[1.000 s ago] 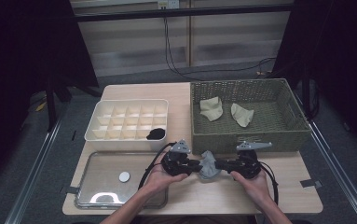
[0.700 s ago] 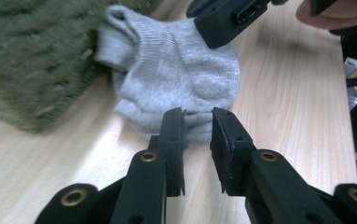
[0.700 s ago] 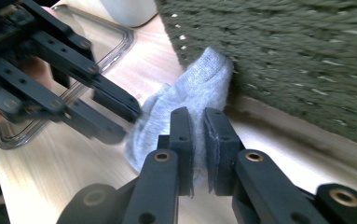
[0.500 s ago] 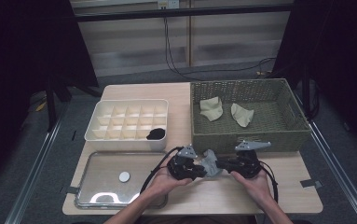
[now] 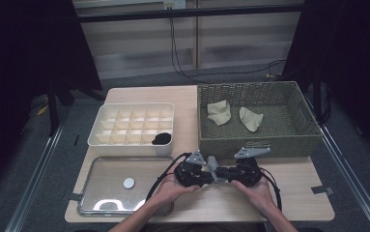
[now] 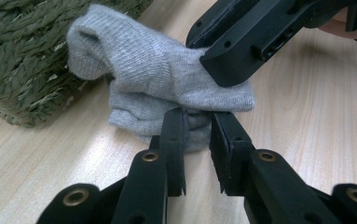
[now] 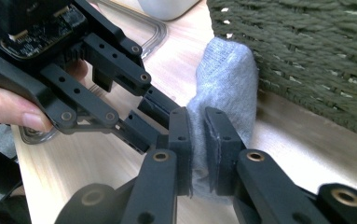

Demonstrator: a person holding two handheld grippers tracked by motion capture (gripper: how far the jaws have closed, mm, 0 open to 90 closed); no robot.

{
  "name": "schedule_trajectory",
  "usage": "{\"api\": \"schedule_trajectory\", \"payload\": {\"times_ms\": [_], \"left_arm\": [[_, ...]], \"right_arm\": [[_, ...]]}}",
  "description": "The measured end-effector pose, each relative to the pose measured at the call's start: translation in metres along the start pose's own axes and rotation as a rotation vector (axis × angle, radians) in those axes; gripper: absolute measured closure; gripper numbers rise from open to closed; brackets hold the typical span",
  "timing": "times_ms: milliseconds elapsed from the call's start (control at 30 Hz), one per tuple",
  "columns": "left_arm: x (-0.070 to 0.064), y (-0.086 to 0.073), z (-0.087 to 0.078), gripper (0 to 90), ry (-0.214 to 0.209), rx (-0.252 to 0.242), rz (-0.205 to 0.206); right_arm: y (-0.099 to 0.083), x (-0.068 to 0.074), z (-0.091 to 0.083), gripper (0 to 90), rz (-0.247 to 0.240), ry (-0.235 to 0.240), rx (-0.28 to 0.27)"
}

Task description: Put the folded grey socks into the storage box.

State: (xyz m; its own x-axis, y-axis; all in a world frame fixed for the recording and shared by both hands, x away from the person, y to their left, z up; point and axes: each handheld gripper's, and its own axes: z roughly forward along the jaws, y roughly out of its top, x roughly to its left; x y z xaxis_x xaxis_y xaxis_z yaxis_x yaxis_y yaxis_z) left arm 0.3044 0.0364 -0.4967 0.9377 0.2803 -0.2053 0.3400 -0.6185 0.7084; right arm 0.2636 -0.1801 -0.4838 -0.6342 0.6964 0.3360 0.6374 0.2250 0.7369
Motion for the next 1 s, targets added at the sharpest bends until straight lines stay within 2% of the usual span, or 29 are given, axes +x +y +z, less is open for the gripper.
{"api": "schedule_trajectory", "payload": {"times_ms": [167,300,400,433,533,633,700,800,900,1000], "left_arm": [[0.003,-0.001,-0.002,75.0,0.0,0.016,-0.006],[0.009,-0.003,-0.01,73.9,0.005,0.008,-0.029],[0.015,0.0,-0.023,73.2,0.007,-0.05,-0.077],[0.016,0.001,-0.026,71.5,0.01,-0.055,-0.072],[0.018,0.008,-0.034,63.7,0.003,-0.113,-0.087],[0.019,0.012,-0.034,52.3,0.001,-0.112,-0.099],[0.021,0.015,-0.033,48.3,-0.003,-0.127,-0.11],[0.028,0.017,-0.03,45.4,-0.006,-0.135,-0.134],[0.032,0.012,-0.023,45.3,0.016,-0.101,-0.149],[0.036,0.006,-0.017,46.7,0.019,-0.077,-0.179]], "right_arm": [[-0.002,0.002,0.003,82.7,-0.003,-0.005,0.018],[-0.006,0.005,0.009,82.9,-0.011,-0.012,0.042],[-0.007,0.007,0.01,82.9,-0.024,-0.01,0.046],[-0.008,0.009,0.012,82.9,-0.035,-0.011,0.049],[-0.01,0.012,0.014,83.0,-0.042,-0.002,0.048],[-0.01,0.017,0.016,83.0,-0.086,-0.028,0.056],[-0.011,0.02,0.018,83.0,-0.107,-0.023,0.054],[-0.012,0.022,0.019,83.0,-0.118,-0.02,0.058],[-0.012,0.023,0.019,83.0,-0.127,-0.015,0.058],[-0.012,0.022,0.019,83.0,-0.126,-0.007,0.057]]}}
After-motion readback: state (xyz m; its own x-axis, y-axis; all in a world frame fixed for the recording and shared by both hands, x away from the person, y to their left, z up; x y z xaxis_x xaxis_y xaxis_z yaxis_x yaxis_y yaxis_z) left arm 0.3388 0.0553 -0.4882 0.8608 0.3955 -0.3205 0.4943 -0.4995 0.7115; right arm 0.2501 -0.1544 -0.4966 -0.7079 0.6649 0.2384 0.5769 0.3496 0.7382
